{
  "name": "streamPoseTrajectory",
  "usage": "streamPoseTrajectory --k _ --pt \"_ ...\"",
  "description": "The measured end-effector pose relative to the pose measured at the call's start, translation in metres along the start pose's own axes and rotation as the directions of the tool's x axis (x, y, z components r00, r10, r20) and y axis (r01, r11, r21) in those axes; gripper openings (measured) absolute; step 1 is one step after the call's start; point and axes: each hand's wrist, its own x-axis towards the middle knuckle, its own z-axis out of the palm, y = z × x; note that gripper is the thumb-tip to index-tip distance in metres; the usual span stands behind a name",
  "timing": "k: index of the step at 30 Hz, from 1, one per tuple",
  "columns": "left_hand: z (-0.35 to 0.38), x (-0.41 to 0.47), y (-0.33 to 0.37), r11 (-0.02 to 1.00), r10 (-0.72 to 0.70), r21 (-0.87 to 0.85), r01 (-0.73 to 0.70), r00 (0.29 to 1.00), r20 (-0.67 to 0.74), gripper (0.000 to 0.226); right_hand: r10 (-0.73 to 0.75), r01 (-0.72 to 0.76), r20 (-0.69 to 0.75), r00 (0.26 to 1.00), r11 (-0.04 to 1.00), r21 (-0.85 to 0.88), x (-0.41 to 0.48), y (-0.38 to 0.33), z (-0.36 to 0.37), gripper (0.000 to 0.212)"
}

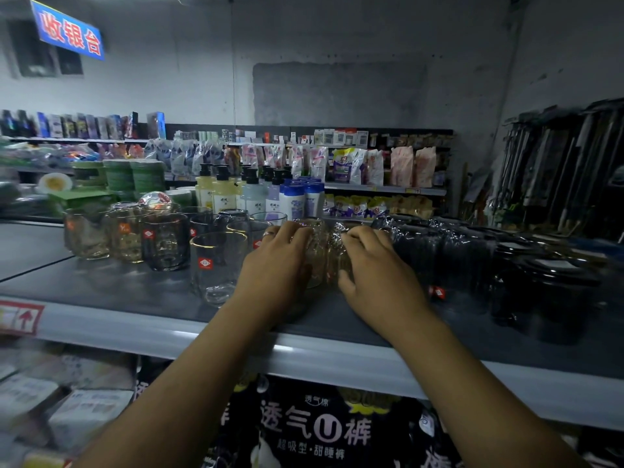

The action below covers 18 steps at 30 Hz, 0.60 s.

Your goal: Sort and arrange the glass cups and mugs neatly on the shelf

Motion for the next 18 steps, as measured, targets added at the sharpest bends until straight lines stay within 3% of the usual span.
streamPoseTrajectory --k 10,15,18 --pt "-0.004 0.0 0.004 1.0 0.021 0.002 -0.021 1.0 -0.009 0.056 0.008 -0.008 0.002 1.0 1.0 -0.003 0.005 0.001 0.004 0.047" --pt "-0.042 -0.001 -0.001 0.985 0.167 0.073 -0.158 0.976 -0.137 0.044 -0.061 0.061 -0.006 0.998 0.998 -0.032 0.014 -0.003 -0.008 0.042" --pt "-0.07 0.007 -0.027 0.989 0.144 -0.017 -0.149 0.974 -0.174 0.034 -0.108 0.107 0.054 0.993 0.994 0.025 0.035 -0.011 -0.011 0.036"
